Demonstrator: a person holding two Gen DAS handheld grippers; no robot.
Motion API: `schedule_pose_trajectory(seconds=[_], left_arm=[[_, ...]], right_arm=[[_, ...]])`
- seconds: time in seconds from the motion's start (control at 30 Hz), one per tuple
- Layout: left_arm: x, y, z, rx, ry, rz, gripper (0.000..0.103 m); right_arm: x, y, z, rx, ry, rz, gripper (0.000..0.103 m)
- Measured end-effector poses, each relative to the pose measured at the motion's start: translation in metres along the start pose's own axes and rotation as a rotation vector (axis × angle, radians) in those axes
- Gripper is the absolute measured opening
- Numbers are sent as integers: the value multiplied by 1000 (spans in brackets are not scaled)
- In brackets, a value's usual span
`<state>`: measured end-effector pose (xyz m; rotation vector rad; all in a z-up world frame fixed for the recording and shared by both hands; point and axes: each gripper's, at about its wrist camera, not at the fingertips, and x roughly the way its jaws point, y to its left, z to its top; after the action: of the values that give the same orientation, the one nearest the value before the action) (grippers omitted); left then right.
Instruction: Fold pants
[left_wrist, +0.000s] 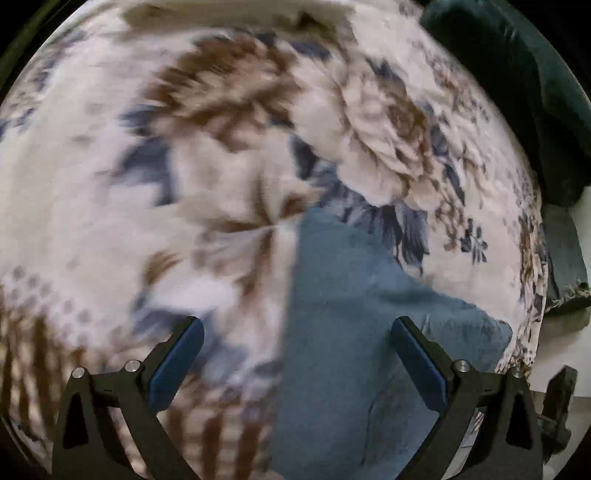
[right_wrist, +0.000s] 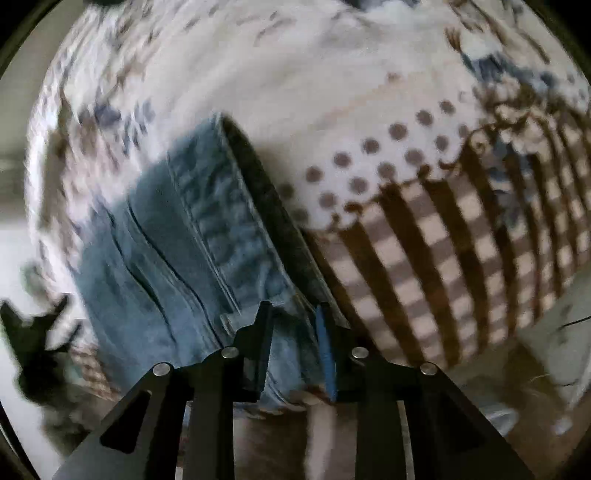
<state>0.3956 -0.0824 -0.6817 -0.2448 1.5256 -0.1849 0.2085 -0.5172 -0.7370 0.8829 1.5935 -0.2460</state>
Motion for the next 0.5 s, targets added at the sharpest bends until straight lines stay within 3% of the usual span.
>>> schedule_pose_trajectory(seconds=[0.03,0.07,0.1,0.13,0.2,0.23,0.3,0.33,0.43,0.5], left_arm=[[14,-3,9,-1,30,-21,103],[21,-5,15,-2,38,-36,97],[26,-7,19,3,30,-57,70],[32,-11,25,23,22,-88,51],[32,-12,26,33,18,-73,38],[31,-7,27,13,13,-82,36],[34,11,30,-72,26,-138,34],[37,24,32,-136,33,-179,34],[34,38,34,-228,40,-256,34],[18,34,30,-203,30,-261,38]], right_arm=[[-4,1,3,6,-22,31,56],[-5,2,6,3,-35,69,76],[-4,5,9,-4,-39,101,82],[-2,7,12,-13,-36,120,82],[20,17,22,-49,20,113,82],[29,20,25,-63,48,107,81],[46,27,26,-114,51,27,57],[50,27,26,-128,52,-7,51],[48,25,27,-90,49,-9,49],[38,21,24,-53,51,17,63]])
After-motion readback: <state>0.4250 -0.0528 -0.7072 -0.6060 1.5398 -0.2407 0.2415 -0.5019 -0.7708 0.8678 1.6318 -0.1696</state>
